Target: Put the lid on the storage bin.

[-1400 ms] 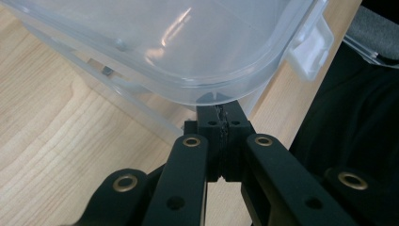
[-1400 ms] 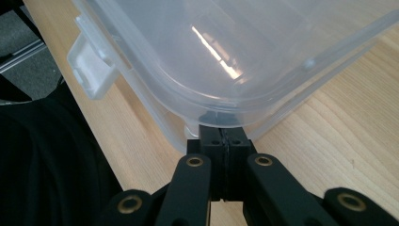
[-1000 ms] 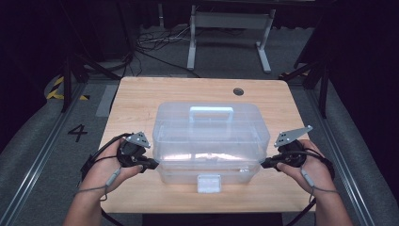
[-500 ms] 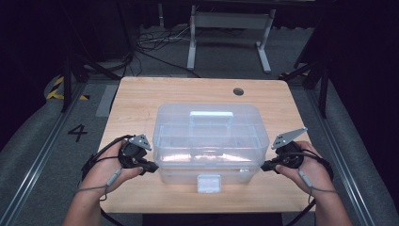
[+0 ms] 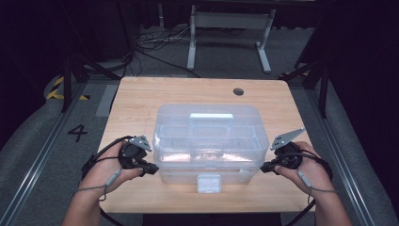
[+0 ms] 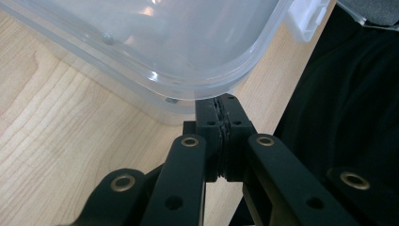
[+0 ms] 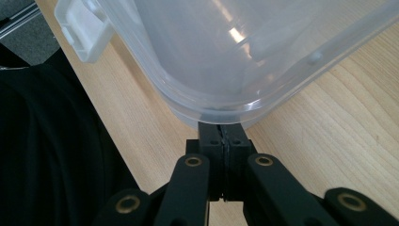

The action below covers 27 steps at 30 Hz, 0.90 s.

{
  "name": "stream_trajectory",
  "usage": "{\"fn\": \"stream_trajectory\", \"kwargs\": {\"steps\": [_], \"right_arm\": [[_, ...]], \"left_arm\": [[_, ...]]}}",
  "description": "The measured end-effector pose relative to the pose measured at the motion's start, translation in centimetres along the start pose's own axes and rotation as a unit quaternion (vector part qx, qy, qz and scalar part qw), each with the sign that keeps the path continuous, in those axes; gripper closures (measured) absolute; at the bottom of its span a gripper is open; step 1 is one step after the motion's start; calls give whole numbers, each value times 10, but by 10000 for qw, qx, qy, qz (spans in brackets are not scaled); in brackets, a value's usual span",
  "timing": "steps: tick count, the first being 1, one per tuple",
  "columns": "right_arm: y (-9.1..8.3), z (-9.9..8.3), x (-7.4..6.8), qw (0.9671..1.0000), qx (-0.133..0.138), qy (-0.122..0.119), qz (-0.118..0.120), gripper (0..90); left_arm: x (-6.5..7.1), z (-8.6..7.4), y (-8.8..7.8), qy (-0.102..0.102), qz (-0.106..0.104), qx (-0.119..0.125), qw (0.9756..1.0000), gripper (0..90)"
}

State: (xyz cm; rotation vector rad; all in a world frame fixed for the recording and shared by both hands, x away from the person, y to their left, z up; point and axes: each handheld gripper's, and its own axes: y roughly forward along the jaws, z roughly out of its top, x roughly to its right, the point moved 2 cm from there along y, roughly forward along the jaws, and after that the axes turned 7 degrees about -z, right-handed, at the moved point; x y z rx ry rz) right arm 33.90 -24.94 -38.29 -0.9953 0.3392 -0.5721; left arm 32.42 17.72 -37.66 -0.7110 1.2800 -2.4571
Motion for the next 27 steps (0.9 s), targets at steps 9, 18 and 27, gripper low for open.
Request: {"fn": "stream_trajectory", "kwargs": {"steps": [9, 18, 27], "right_arm": [[-1, -5, 0, 9996, -265, -85, 45, 900], [-21, -6, 3, 9995, 70, -128, 279, 900], [-44, 0, 14, 9931, 1063, 32, 498, 900]], "left_arm": [[-1, -5, -3, -48, -52, -19, 10000, 868], [7, -9, -20, 2, -64, 736, 9973, 842], [1, -11, -41, -192, 396, 1821, 9823, 816]]}}
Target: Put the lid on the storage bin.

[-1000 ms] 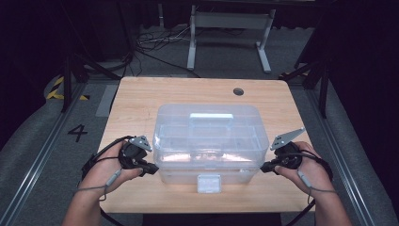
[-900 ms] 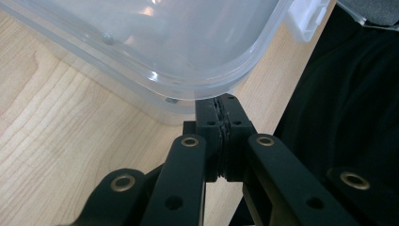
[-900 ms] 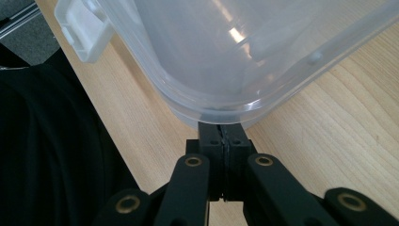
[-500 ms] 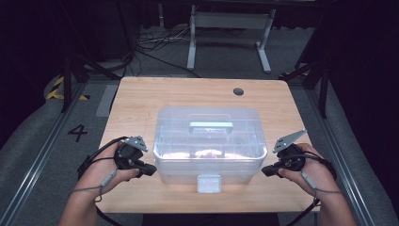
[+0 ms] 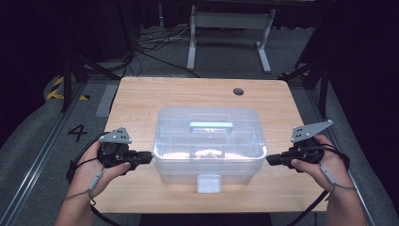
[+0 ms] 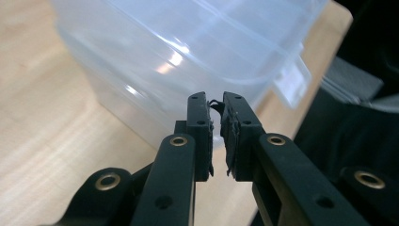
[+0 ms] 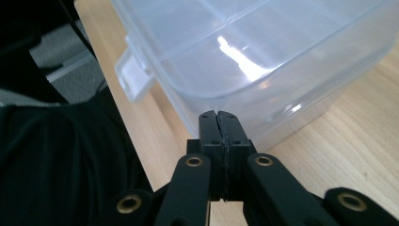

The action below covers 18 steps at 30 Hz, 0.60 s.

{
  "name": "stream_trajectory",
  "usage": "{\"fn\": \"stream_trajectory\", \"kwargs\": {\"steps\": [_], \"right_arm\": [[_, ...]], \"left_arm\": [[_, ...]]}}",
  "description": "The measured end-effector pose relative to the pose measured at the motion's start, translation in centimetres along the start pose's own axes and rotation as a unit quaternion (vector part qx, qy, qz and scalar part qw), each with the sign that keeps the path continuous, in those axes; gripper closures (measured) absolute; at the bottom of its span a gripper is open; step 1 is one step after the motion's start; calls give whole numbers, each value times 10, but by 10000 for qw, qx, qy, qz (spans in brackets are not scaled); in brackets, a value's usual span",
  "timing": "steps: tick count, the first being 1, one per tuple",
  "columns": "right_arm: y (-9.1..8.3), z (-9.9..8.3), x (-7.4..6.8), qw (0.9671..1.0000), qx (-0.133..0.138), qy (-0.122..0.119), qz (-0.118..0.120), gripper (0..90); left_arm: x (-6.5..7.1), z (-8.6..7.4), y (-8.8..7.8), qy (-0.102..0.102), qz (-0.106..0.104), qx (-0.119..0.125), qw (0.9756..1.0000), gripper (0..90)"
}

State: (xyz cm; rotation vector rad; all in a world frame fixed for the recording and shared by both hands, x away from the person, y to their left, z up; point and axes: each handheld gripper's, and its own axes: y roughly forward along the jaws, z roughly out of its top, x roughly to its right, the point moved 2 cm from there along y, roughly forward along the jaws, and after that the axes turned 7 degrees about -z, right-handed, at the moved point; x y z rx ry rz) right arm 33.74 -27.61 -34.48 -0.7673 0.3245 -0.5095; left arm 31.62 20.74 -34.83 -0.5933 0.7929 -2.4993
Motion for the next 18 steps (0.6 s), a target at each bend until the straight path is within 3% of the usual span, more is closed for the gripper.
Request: {"fn": "stream_trajectory", "kwargs": {"steps": [3, 5, 7, 10, 11, 14, 16, 17, 18], "right_arm": [[-5, -1, 8, 9992, 309, 224, -74, 900], [-7, -2, 10, 9989, 392, 266, -56, 900], [-12, -3, 14, 9969, 670, 391, -128, 900], [-19, -4, 22, 9913, 1058, 599, -513, 900], [-20, -6, 27, 9861, 1275, 748, -754, 900], [-21, -10, 35, 9801, 1390, 904, -1093, 898], [-20, -13, 41, 9761, 1439, 993, -1293, 892], [-19, -15, 45, 9745, 1422, 1013, -1414, 891], [-18, -17, 48, 9720, 1424, 1036, -1554, 893]], "left_arm": [[-7, 1, -5, -72, 157, 311, 9994, 830], [-9, 1, -7, -105, 201, 382, 9990, 830], [-14, 1, -8, -146, 358, 528, 9979, 828], [-21, 0, -9, -233, 672, 650, 9953, 823], [-27, 0, -9, -303, 803, 772, 9933, 816], [-39, -3, -7, -401, 1169, 832, 9888, 813], [-47, -5, -6, -464, 1303, 879, 9865, 813], [-47, -5, -6, -464, 1303, 879, 9865, 807], [-54, -7, -4, -557, 1433, 946, 9836, 799]]}}
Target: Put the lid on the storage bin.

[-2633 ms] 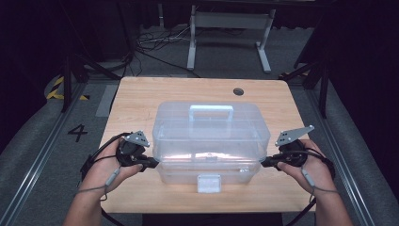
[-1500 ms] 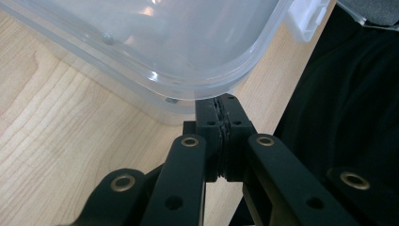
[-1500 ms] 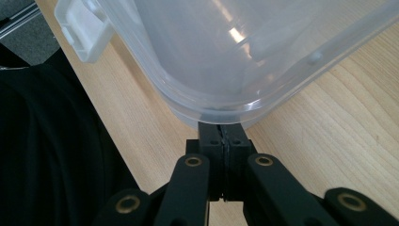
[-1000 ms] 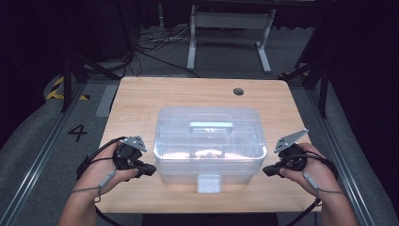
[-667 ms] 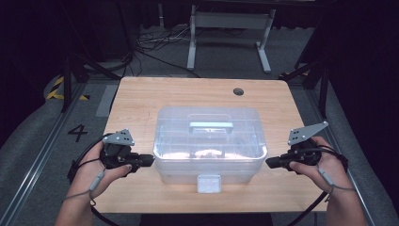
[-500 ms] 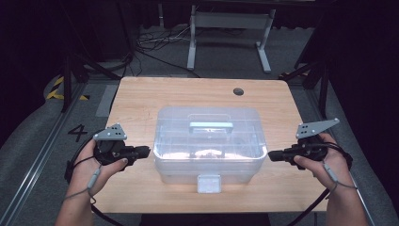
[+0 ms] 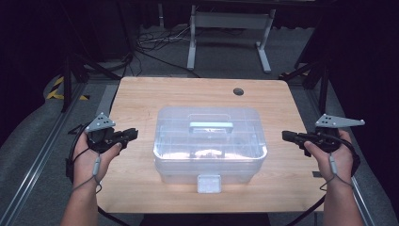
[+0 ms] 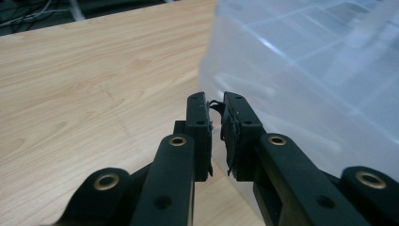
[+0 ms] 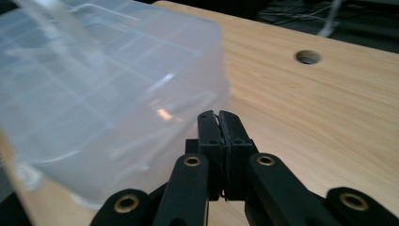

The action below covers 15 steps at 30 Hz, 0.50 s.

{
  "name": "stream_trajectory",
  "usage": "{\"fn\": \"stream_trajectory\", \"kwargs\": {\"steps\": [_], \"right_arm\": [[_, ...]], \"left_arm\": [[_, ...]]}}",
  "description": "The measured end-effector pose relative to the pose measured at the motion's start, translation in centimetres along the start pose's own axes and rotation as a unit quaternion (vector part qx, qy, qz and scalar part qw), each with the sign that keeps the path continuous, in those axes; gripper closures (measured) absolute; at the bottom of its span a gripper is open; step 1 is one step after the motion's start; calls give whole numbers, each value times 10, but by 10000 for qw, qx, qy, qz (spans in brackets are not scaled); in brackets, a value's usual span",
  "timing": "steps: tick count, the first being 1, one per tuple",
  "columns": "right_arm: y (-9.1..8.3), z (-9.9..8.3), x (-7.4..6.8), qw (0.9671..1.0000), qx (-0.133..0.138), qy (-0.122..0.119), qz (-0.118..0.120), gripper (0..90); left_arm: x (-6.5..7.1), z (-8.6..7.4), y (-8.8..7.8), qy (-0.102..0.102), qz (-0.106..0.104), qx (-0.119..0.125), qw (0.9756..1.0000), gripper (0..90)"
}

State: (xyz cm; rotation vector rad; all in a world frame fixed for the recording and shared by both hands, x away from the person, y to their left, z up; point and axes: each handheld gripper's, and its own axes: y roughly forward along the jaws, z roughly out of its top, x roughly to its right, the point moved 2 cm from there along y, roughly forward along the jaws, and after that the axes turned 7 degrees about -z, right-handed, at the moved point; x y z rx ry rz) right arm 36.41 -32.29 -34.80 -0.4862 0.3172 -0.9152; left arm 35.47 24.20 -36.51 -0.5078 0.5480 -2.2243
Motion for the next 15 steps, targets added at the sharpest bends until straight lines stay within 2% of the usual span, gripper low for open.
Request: {"fn": "stream_trajectory", "kwargs": {"steps": [1, 2, 3, 4, 6, 9, 10, 11, 12, 15], "right_arm": [[0, 0, 0, 10000, 0, 0, 0, 893], [4, -4, 6, 9998, -17, 57, -186, 893], [4, -4, 6, 9998, -17, 57, -186, 893], [9, -8, 11, 9996, -40, 100, -243, 891], [12, -10, 14, 9996, -104, 106, -257, 882], [22, -16, 20, 9988, -231, 38, -434, 865], [30, -22, 24, 9986, -314, 27, -418, 857], [30, -22, 24, 9986, -314, 27, -418, 857], [36, -27, 28, 9983, -426, 53, -403, 832], [41, -31, 33, 9979, -478, 3, -442, 822]], "left_arm": [[0, 0, 0, 0, 0, 0, 10000, 797], [-6, -3, 5, -8, 273, -81, 9996, 795], [-6, -3, 5, -8, 273, -81, 9996, 792], [-11, -6, 10, 78, 537, -213, 9983, 791], [-14, -7, 13, 49, 572, -295, 9979, 789], [-22, -13, 22, -70, 528, -390, 9978, 782], [-26, -17, 27, -51, 530, -481, 9974, 774], [-26, -17, 27, -51, 530, -481, 9974, 769], [-30, -20, 32, 17, 447, -546, 9975, 763], [-32, -24, 36, 85, 399, -649, 9971, 755]]}}
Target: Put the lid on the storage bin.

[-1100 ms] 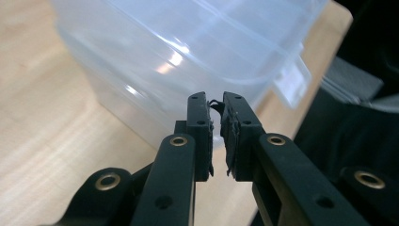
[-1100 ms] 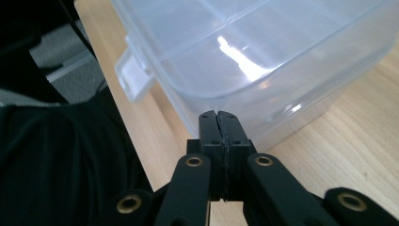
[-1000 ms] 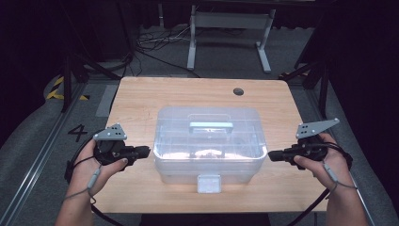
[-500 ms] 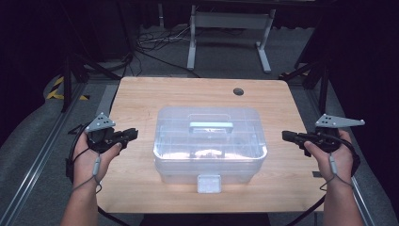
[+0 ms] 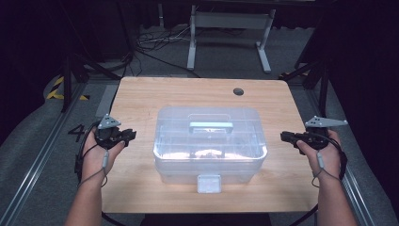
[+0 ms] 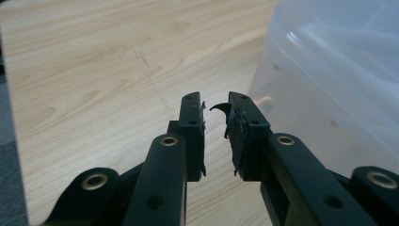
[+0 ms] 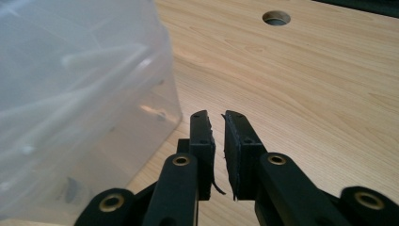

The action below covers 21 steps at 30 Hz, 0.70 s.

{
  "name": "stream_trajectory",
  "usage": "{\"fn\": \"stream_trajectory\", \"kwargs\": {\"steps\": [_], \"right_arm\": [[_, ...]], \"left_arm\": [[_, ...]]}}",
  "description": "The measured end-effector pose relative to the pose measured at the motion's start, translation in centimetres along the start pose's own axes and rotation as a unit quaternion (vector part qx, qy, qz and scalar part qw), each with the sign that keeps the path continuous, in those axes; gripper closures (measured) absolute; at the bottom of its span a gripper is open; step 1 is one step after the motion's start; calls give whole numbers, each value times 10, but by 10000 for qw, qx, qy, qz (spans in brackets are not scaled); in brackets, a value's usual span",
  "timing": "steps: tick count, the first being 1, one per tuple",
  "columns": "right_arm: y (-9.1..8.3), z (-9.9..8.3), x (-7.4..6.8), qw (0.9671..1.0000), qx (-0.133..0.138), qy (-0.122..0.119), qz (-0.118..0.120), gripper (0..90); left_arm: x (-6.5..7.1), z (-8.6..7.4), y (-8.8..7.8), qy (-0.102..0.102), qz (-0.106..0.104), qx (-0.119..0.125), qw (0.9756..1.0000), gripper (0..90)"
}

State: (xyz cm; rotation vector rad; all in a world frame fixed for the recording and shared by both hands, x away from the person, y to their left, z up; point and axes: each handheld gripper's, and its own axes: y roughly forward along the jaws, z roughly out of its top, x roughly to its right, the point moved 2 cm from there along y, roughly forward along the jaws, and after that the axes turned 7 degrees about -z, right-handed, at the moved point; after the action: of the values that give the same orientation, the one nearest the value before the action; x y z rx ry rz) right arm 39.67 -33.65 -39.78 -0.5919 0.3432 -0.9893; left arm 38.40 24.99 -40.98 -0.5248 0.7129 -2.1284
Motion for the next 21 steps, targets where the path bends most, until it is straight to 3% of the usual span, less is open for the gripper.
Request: {"fn": "stream_trajectory", "kwargs": {"steps": [5, 13, 21], "right_arm": [[10, -9, 8, 9997, -231, 55, -32, 771], [28, -23, 16, 9991, -398, 113, 97, 702], [41, -34, 21, 9983, -564, 117, 78, 657]], "left_arm": [[-2, -7, 12, 45, -70, -368, 9993, 735], [-5, -17, 27, 108, -312, -608, 9976, 712], [-9, -27, 39, 109, -478, -866, 9950, 665]]}}
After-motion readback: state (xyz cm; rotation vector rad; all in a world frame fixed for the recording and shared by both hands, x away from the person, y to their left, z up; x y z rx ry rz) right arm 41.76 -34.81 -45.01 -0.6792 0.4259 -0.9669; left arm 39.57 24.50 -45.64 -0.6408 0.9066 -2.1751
